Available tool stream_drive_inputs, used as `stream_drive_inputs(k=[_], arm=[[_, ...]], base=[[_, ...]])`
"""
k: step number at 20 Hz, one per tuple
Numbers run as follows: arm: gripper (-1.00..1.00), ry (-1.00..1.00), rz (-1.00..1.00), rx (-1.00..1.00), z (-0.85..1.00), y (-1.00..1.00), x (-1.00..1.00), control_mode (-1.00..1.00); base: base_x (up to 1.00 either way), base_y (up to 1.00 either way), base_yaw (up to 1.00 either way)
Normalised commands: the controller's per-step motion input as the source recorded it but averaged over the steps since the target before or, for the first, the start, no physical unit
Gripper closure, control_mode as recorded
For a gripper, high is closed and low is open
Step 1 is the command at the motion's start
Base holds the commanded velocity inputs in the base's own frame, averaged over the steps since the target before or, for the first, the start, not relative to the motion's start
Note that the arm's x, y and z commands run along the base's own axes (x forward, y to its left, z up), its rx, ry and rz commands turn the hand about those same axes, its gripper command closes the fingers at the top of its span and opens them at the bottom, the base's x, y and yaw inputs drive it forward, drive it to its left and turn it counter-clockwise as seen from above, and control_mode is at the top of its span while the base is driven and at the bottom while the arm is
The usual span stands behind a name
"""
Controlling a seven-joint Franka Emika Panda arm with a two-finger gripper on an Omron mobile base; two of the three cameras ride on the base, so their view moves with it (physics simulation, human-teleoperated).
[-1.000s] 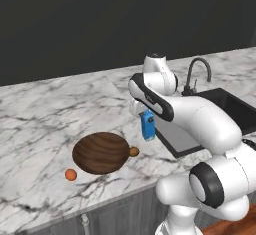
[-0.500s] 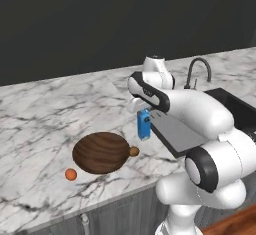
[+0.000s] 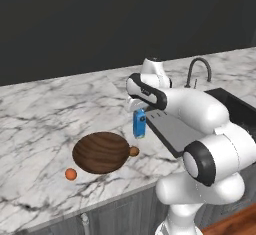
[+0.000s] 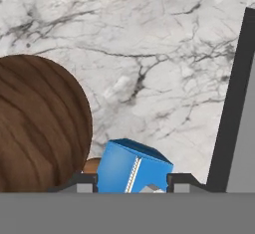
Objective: Gather the eggs and milk located in the vicinity of the sink area and place them right next to the bowl.
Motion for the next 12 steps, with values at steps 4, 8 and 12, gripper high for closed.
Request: stream_drive_inputs(k=[4,8,12], arm=[[1.00,-0.10,0.00,0.00,-0.14,0.16,0.34,-1.00],[1.00,-0.04,0.00,0.00,-0.15,0.25,0.07,-1.00],[1.00,-0.01,0.00,0.00,-0.14,0.14,0.00,-1.00]], base=[[0.00,0.00,0.00],[0.00,0.00,0.00],[0.00,0.00,0.00]])
